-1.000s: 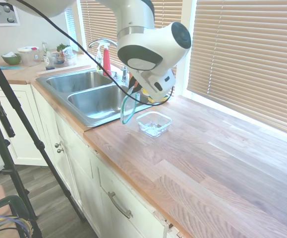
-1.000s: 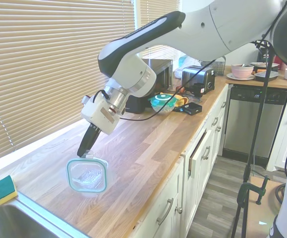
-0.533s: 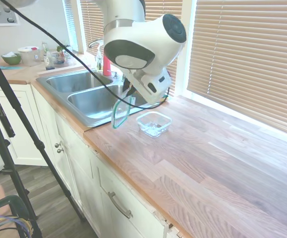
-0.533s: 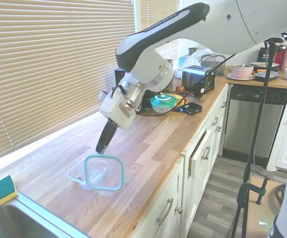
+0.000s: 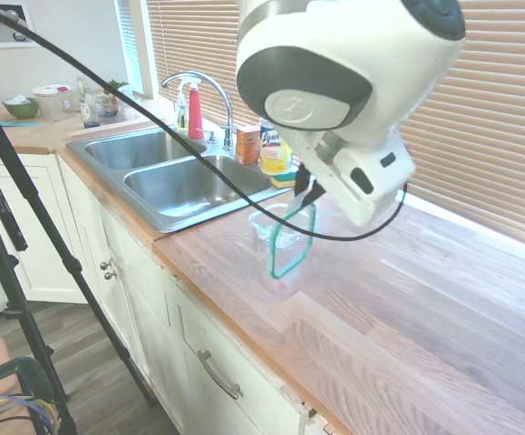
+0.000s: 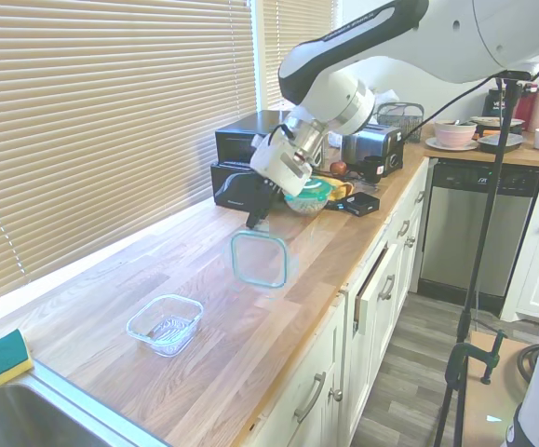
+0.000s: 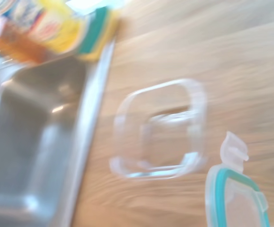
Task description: Uncover the lid of the food container
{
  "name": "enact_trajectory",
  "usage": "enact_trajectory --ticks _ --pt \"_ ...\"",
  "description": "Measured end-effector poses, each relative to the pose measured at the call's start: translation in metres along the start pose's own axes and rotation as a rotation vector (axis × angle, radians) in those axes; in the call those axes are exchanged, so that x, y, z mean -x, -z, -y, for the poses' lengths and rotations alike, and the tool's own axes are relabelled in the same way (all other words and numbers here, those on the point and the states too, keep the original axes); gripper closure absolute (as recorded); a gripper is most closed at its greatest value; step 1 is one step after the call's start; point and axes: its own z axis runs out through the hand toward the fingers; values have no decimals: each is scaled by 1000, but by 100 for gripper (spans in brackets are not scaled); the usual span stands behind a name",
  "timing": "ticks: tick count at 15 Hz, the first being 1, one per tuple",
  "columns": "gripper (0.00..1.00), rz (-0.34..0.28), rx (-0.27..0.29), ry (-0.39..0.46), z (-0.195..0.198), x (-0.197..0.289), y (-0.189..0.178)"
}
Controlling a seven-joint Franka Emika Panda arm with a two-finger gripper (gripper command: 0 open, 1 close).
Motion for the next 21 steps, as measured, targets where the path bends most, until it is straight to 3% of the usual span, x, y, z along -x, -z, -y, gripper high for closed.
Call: enact_trajectory --ticks 3,5,13,17,18,21 --pt "100 -104 157 -1 23 -8 -47" --pt "100 -119 219 18 41 -2 -88" --pt "100 -54 300 92 51 42 -179" --pt "100 -34 331 88 38 55 -213" --pt "0 -33 334 86 36 55 -216" --pt "0 -51 347 88 37 55 -216"
